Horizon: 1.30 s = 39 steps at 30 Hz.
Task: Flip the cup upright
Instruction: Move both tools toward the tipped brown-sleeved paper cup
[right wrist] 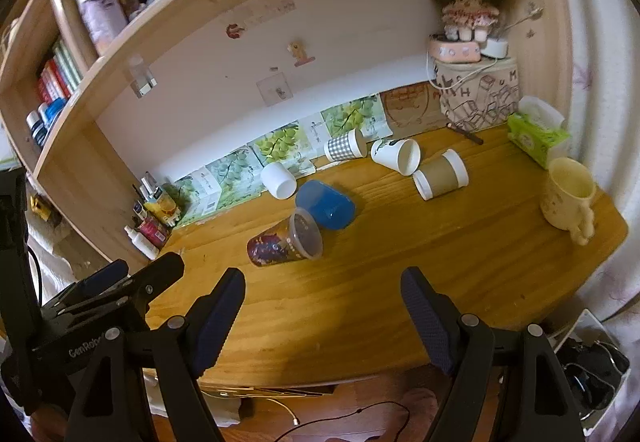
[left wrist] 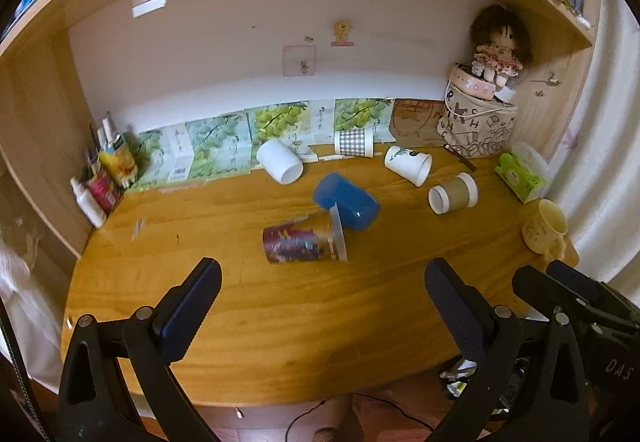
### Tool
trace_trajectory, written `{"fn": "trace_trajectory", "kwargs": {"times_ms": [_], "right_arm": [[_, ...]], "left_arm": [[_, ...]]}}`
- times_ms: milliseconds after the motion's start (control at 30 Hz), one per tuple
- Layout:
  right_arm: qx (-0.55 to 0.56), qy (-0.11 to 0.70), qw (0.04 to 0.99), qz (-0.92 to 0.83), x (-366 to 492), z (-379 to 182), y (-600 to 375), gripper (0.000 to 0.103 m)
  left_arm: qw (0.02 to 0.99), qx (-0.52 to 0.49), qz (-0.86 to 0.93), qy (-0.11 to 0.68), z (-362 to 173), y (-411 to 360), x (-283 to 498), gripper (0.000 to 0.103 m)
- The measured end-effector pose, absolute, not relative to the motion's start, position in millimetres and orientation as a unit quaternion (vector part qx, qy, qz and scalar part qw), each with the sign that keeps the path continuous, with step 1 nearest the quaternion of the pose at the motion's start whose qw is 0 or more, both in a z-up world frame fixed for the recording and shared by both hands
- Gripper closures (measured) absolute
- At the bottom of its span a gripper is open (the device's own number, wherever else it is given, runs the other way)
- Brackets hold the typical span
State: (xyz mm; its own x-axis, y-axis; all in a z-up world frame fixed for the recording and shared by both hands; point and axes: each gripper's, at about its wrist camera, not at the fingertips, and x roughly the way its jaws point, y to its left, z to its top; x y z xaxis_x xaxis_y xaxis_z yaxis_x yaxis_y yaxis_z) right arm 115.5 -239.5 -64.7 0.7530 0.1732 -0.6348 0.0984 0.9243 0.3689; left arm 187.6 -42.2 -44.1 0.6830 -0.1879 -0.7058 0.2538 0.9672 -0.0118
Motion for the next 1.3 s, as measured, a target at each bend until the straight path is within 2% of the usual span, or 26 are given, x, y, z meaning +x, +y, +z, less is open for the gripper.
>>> {"fn": "trace_trajectory", "kwargs": {"times_ms": [767,1300], "right_arm": [[0.293,0.429,0.855,0.009,261,-103,-372,0.022],[0.289,0.461,0.839,-0.007,324,-132,-433,0.022]], "left_arm": [[0.891,0.159,-0.195,0.377,-40,-163,333,0.001],[0.83,0.307,-0.27,0.38,-91,-239,385,0.001]]}}
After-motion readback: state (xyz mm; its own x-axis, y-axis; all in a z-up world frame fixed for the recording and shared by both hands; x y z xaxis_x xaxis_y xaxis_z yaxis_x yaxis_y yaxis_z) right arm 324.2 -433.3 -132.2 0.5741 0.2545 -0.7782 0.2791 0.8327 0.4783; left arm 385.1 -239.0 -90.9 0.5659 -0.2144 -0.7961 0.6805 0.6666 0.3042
